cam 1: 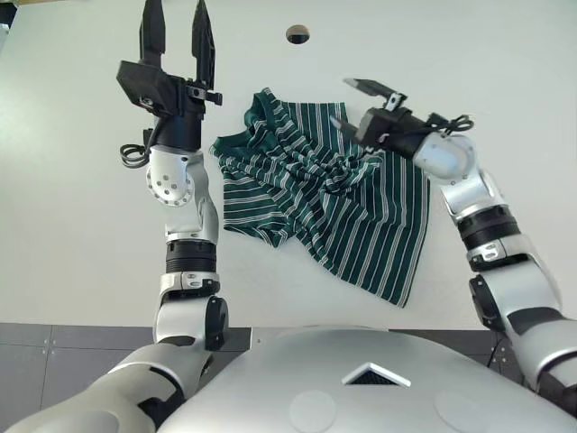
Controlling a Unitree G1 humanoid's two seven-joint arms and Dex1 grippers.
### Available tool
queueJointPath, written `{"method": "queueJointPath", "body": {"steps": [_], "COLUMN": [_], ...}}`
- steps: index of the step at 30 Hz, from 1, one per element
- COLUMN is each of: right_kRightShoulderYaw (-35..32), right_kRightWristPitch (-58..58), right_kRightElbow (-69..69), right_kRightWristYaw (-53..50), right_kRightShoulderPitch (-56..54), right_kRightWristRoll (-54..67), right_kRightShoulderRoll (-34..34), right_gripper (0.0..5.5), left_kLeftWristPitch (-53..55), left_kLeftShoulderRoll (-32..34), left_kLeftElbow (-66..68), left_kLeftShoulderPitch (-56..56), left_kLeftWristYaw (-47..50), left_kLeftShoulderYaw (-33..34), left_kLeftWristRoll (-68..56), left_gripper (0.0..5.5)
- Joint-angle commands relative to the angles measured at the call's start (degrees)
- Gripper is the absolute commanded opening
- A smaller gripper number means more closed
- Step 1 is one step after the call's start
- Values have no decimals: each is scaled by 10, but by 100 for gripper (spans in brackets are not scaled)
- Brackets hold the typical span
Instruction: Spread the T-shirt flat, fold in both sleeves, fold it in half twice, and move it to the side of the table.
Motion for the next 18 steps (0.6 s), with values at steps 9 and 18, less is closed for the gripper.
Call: {"method": "queueJointPath", "body": {"steps": [9, 18], "right_kRightShoulderYaw": [125, 115], "right_kRightWristPitch": [56, 111], "right_kRightElbow": [312, 378], "right_kRightWristYaw": [-58, -75], "right_kRightShoulderPitch": [-187, -225], "right_kRightWristRoll": [-149, -136], "right_kRightShoulderRoll": [44, -42], "right_gripper": [290, 290], "left_kLeftWristPitch": [24, 28], "left_kLeftShoulderRoll": [0, -9], "left_kLeftElbow": [-36, -45], "left_kLeftShoulderPitch": [-3, -1], "left_kLeftWristYaw": [12, 26], "left_kLeftShoulderYaw": [-3, -10], "left_kLeftWristRoll": [8, 20], "left_gripper": [252, 252]}}
